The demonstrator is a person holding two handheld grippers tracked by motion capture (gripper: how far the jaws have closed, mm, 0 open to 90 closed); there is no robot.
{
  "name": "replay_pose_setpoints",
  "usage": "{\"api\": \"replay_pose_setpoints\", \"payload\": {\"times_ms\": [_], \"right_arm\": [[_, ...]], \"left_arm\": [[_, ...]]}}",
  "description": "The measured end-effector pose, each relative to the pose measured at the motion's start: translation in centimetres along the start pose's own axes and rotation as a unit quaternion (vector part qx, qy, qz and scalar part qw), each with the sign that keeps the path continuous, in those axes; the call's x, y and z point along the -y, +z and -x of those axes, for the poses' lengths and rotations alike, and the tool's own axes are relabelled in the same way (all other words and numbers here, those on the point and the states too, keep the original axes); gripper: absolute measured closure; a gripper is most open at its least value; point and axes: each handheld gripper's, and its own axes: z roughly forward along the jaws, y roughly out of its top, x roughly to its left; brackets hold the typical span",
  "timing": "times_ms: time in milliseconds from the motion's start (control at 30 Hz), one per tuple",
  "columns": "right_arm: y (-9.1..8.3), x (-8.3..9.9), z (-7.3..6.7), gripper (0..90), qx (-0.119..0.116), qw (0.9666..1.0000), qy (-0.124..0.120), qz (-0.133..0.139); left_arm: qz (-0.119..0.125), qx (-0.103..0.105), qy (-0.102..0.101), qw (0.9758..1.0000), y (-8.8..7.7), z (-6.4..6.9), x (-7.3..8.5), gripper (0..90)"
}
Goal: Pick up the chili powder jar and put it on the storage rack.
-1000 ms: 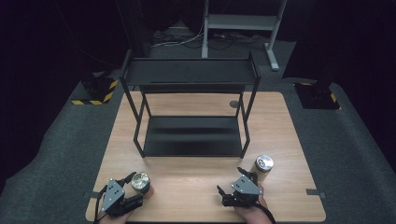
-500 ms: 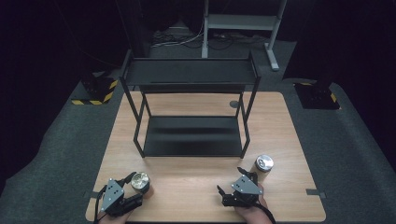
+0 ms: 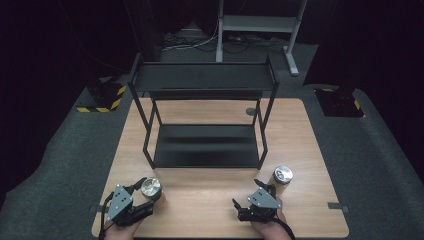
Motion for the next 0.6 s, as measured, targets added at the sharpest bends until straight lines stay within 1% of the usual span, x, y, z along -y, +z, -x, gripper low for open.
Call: {"api": "replay_pose_setpoints", "payload": {"times_ms": [33,67,100,167,233,267,300,333,367,400,467,533,567,600], "right_arm": [[0.0,0.0,0.0,0.0,0.000,1.0000,0.000,0.000],[0.0,0.0,0.0,0.0,0.000,1.0000,0.000,0.000],[0.0,0.0,0.0,0.0,0.000,1.0000,-0.001,0.000],[0.0,0.0,0.0,0.0,0.000,1.0000,-0.001,0.000],[0.0,0.0,0.0,0.0,0.000,1.0000,0.000,0.001],[0.0,0.0,0.0,0.0,-0.001,1.0000,0.001,0.001],[0.0,0.0,0.0,0.0,-0.001,1.0000,0.001,0.001],[0.0,0.0,0.1,0.0,-0.001,1.0000,0.001,0.001],[0.0,0.1,0.1,0.0,-0.001,1.0000,0.002,0.001],[0.0,0.1,0.1,0.0,-0.001,1.0000,0.003,0.001],[0.0,0.1,0.1,0.0,-0.001,1.0000,0.002,0.002],[0.0,0.1,0.1,0.0,-0.002,1.0000,0.002,0.002],[0.0,0.0,0.1,0.0,-0.002,1.0000,0.002,0.001],[0.0,0.0,0.1,0.0,-0.002,1.0000,0.002,0.001]], "left_arm": [[0.001,-0.001,0.003,1.0000,0.1,0.0,-0.3,34.8],[0.001,-0.001,0.003,1.0000,0.1,0.0,-0.3,34.8],[0.006,0.000,0.005,1.0000,0.3,-0.2,-1.0,34.8],[0.007,0.000,0.010,0.9999,0.5,-0.3,-1.7,34.8],[0.012,0.000,0.011,0.9999,0.8,-0.3,-2.3,34.8],[0.012,0.000,0.011,0.9999,0.8,-0.3,-2.3,34.8],[0.013,0.003,0.012,0.9998,1.2,-0.4,-3.0,34.7],[0.013,0.003,0.012,0.9998,1.2,-0.4,-3.0,34.8],[0.014,0.004,0.013,0.9998,1.4,-0.5,-3.3,34.7],[0.015,0.004,0.019,0.9997,1.8,-0.4,-4.1,34.8],[0.017,0.000,0.027,0.9995,2.2,-0.1,-5.0,34.8],[0.018,-0.001,0.029,0.9994,2.4,0.0,-5.3,34.8],[0.022,0.003,0.033,0.9992,2.9,0.1,-6.1,34.8],[0.024,0.003,0.035,0.9991,3.2,0.1,-6.4,34.7]]}}
